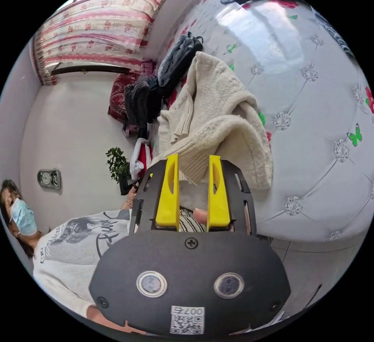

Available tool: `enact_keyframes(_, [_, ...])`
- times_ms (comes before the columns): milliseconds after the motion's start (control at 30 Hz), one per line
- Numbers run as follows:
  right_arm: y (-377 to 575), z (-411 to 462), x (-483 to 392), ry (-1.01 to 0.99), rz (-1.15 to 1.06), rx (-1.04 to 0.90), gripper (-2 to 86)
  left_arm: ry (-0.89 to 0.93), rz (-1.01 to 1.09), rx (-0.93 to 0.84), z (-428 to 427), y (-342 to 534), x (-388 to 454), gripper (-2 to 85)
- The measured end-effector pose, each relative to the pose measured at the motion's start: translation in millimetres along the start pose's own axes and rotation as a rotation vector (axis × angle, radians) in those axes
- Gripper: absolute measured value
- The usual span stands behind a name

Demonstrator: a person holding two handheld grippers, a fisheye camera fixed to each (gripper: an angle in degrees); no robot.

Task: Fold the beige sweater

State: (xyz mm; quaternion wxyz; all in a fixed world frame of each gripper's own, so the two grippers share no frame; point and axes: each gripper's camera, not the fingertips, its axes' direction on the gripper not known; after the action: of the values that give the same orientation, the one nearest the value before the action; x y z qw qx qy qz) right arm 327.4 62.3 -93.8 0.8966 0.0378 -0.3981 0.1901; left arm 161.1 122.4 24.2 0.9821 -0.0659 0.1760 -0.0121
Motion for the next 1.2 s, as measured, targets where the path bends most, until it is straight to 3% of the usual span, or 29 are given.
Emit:
enact_keyframes(100, [-22.9, 13.2, 14.5, 0.003, 0.108, -0.114, 7.9, 0.061, 0.015, -0.008, -2.6, -3.0, -7.3, 0.1])
enact_keyframes(233, [-37.6, 18.2, 19.5, 0.056, 0.085, -0.201, 5.4, 0.154, 0.024, 0.017, -17.6, 0.2, -22.5, -0.3])
enact_keyframes(333, [-39.2, -6.2, 10.3, 0.003, 0.016, -0.144, 3.7, 0.250, -0.005, 0.092, -34.7, 4.7, -36.6, -0.4])
enact_keyframes(500, [-60.6, -78.0, -3.2, -0.360, -0.019, 0.085, 2.2, 0.476, -0.097, 0.318, -67.1, -8.9, -58.4, -0.4])
enact_keyframes(567, [-82.3, -86.5, -10.9, -0.363, -0.020, 0.123, 2.3, 0.519, -0.120, 0.421, -80.3, -40.3, -63.5, -0.4])
enact_keyframes(700, [-142.8, -67.1, -22.4, -0.155, 0.004, 0.198, 3.7, 0.369, -0.173, 0.404, -70.1, -115.3, -62.3, 0.6])
enact_keyframes(767, [-164.3, -43.0, -15.3, -0.003, 0.019, 0.182, 4.6, 0.107, -0.228, 0.274, -33.2, -159.3, -62.1, 2.6])
enact_keyframes(833, [-173.3, -21.3, -3.8, 0.131, 0.075, 0.137, 5.4, -0.011, -0.327, 0.143, -1.2, -174.8, -68.8, 4.2])
enact_keyframes(1033, [-110.4, -43.2, 3.9, 0.215, -0.081, 0.197, 7.6, 0.010, -0.336, 0.283, -5.8, -138.3, -66.3, 5.6])
enact_keyframes(1200, [-41.2, -75.1, 55.5, 0.284, 0.072, 0.239, 10.3, 0.006, -0.352, 0.439, -45.4, -99.3, -72.0, 5.7])
